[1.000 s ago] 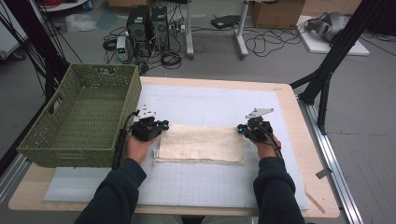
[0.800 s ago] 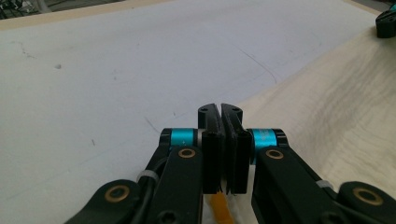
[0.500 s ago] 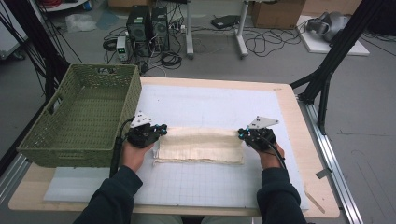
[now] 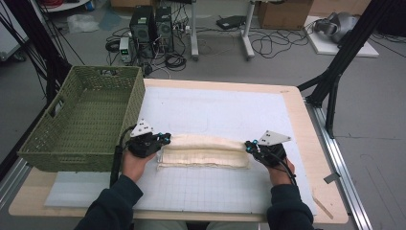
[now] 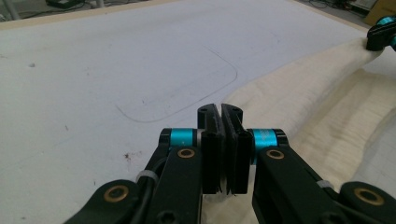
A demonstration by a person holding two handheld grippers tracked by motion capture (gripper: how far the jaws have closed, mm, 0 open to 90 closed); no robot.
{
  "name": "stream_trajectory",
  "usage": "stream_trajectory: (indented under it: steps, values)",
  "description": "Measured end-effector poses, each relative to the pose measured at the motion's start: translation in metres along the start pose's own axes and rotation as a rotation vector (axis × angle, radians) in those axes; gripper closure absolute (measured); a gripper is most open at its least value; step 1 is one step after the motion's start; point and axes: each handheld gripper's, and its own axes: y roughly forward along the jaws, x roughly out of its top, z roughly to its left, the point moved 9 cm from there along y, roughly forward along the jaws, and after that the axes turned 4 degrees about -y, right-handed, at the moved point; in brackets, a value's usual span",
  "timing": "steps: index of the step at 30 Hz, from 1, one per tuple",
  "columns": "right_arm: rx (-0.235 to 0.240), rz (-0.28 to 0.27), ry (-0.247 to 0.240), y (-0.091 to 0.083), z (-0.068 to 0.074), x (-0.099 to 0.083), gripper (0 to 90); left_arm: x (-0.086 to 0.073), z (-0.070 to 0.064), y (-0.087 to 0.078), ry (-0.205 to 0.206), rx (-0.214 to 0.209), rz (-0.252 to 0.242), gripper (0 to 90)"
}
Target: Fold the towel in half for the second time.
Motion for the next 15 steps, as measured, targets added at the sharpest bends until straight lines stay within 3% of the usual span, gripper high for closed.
stream_trajectory:
  steps: [8, 15]
  values:
    - [0.019, -0.007, -0.023, -0.010, 0.013, -0.004, 86.4, -0.009, -0.005, -0.006, 0.018, -0.023, 0.022, 86.0]
    - [0.030, -0.016, -0.013, -0.016, 0.021, -0.006, 86.3, -0.018, -0.008, -0.010, 0.030, -0.038, 0.042, 85.9]
